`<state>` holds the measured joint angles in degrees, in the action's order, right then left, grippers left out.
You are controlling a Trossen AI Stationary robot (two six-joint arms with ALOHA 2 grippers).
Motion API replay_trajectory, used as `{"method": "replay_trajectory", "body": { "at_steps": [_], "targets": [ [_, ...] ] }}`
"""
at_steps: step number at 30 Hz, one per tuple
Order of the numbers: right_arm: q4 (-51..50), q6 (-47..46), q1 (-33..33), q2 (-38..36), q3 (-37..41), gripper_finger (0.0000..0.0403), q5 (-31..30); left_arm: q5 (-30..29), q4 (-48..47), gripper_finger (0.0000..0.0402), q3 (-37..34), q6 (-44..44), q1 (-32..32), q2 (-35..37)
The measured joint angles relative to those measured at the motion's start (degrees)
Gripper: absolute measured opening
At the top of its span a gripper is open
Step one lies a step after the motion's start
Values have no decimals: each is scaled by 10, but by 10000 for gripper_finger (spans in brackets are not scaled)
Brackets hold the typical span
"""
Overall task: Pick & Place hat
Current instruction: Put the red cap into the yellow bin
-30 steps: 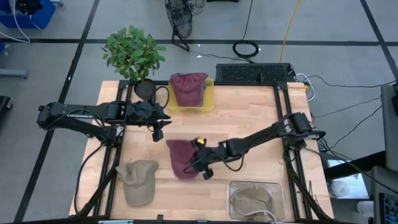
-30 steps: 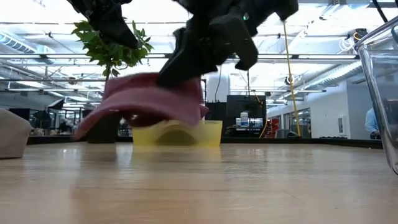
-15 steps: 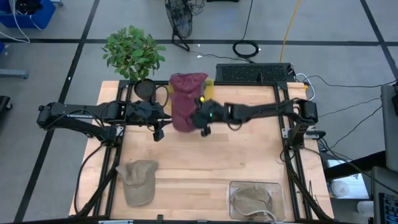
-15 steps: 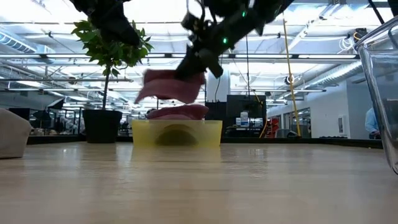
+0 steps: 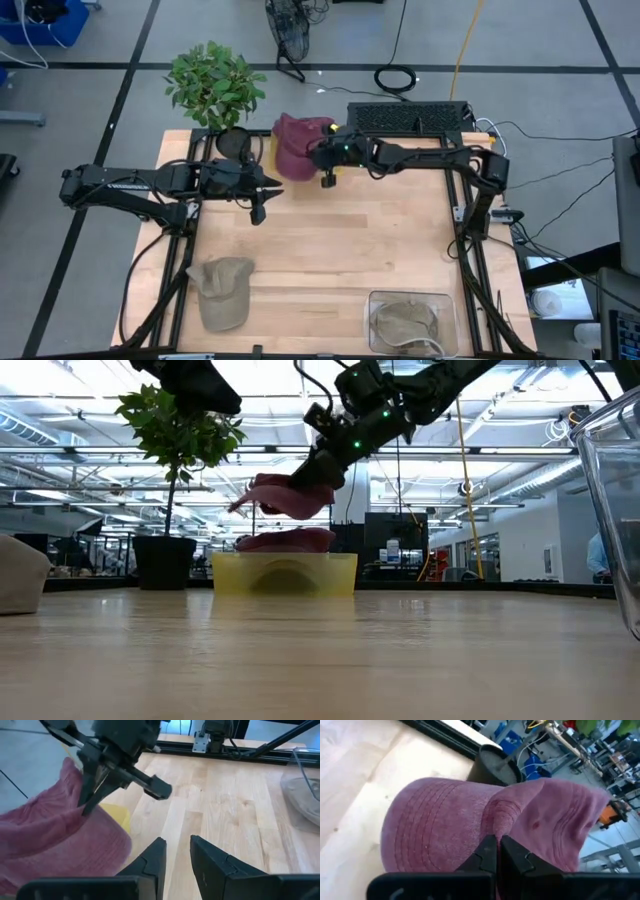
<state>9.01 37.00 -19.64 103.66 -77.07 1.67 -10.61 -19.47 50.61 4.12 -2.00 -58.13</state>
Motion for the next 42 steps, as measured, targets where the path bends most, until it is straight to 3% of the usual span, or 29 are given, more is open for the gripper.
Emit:
{"method": "replay_trajectory", "body": {
  "at_steps": [19,28,34,42],
  "targets": [
    [101,11,-34,34,-1,0,2,-14,14,93,0,-25,-2,0],
    [91,24,-44,73,0,0,1,-15,17,93,0,-37,-2,0],
    [84,62,-43,73,0,2,1,-16,16,93,0,-38,-2,0],
    [59,195,-25,73,0,3,0,-16,12,93,0,-36,-2,0]
  ]
}}
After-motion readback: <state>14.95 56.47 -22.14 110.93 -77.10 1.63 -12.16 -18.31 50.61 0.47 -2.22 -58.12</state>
